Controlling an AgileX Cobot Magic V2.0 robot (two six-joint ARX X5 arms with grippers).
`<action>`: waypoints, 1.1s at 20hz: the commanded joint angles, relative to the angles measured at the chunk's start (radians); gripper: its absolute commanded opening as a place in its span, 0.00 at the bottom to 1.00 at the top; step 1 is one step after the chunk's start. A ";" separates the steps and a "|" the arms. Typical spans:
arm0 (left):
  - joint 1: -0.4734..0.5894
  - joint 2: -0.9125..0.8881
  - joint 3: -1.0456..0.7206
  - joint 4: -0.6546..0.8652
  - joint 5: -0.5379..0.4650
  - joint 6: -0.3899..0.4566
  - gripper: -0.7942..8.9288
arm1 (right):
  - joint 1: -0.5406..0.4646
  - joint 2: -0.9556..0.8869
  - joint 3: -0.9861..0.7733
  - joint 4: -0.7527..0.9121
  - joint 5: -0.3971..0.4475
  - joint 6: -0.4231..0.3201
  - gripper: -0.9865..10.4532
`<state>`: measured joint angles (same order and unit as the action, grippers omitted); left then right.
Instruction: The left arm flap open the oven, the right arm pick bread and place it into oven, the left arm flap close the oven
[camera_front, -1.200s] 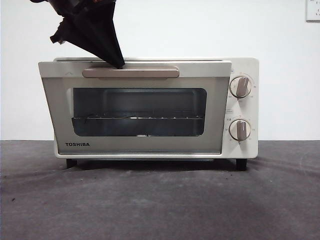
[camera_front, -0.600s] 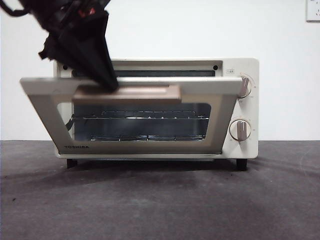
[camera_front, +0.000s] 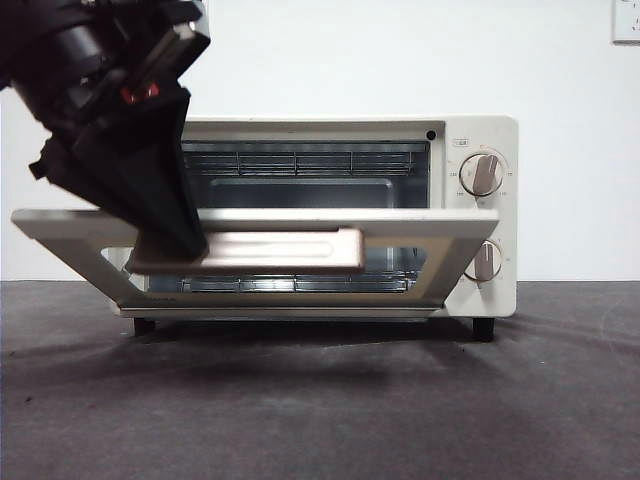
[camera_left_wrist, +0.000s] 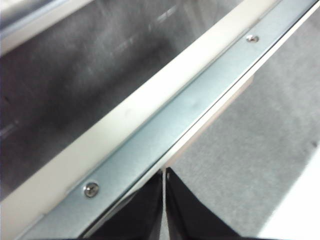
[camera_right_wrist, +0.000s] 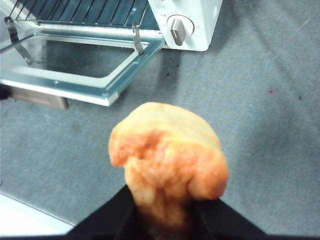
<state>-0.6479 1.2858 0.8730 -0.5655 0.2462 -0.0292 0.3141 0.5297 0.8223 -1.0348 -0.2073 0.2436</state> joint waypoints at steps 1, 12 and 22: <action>-0.002 0.014 -0.015 0.071 -0.062 -0.028 0.10 | 0.004 0.002 0.010 0.010 -0.002 0.011 0.15; -0.042 0.014 -0.076 0.080 -0.062 -0.071 0.10 | 0.004 0.002 0.010 0.039 -0.003 0.012 0.15; -0.060 -0.319 -0.035 -0.095 -0.063 -0.119 0.10 | 0.041 0.129 0.010 0.336 -0.355 0.157 0.15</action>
<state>-0.6987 0.9604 0.8169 -0.6720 0.1844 -0.1398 0.3515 0.6540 0.8223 -0.7074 -0.5541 0.3637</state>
